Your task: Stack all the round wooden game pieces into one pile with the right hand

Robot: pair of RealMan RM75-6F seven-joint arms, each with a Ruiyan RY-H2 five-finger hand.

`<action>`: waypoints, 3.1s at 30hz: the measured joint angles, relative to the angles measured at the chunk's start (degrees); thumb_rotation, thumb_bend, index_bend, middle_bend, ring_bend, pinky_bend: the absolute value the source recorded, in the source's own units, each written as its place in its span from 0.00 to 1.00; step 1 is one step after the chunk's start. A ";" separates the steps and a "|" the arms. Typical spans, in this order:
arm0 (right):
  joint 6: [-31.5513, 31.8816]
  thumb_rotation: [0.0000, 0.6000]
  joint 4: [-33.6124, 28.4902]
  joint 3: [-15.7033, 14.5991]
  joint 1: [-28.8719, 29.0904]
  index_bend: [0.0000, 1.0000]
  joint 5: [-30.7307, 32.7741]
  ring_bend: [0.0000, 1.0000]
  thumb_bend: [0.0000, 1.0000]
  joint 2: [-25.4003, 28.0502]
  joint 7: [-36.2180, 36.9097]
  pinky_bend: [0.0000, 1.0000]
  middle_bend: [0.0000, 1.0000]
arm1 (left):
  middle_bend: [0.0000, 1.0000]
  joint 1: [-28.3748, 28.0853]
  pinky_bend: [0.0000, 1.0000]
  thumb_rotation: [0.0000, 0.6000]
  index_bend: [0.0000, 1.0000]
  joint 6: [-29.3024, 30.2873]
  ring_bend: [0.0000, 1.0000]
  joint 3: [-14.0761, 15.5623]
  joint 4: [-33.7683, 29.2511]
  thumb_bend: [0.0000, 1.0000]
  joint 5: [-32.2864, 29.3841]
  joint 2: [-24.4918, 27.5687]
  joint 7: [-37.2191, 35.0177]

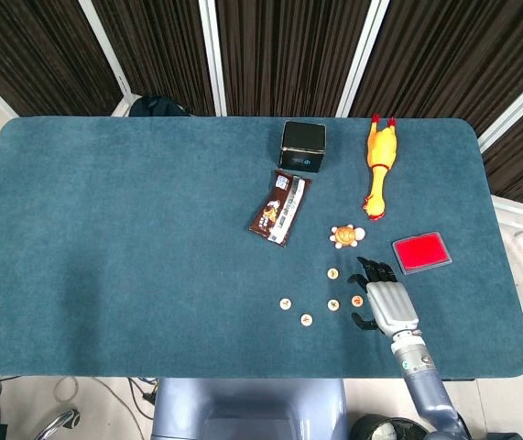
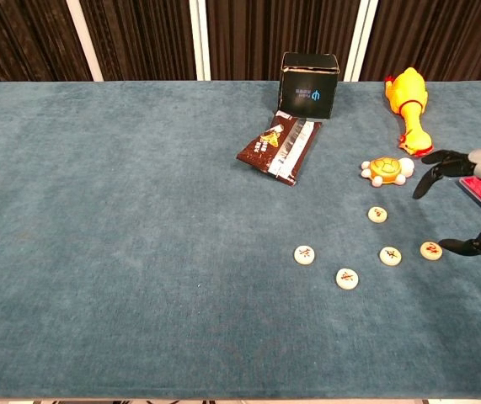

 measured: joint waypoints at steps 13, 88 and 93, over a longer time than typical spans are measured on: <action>0.22 1.00 6.71 -1.62 0.06 0.40 1.35 0.00 0.34 -4.72 0.84 0.00 0.00 | 0.00 -0.04 0.06 1.00 0.10 -0.13 0.00 0.00 0.09 0.19 -0.25 -0.05 0.31; 2.96 1.00 11.61 -1.52 3.64 0.52 0.79 0.00 0.42 -14.92 -4.22 0.00 0.00 | 0.00 -0.30 0.05 1.00 0.11 -0.95 0.00 -0.13 0.52 0.19 -1.22 0.29 0.36; 2.98 1.00 12.07 -1.31 3.59 0.52 1.03 0.00 0.42 -14.62 -4.27 0.00 0.00 | 0.00 -0.29 0.05 1.00 0.11 -0.92 0.00 -0.08 0.49 0.19 -1.18 0.29 0.54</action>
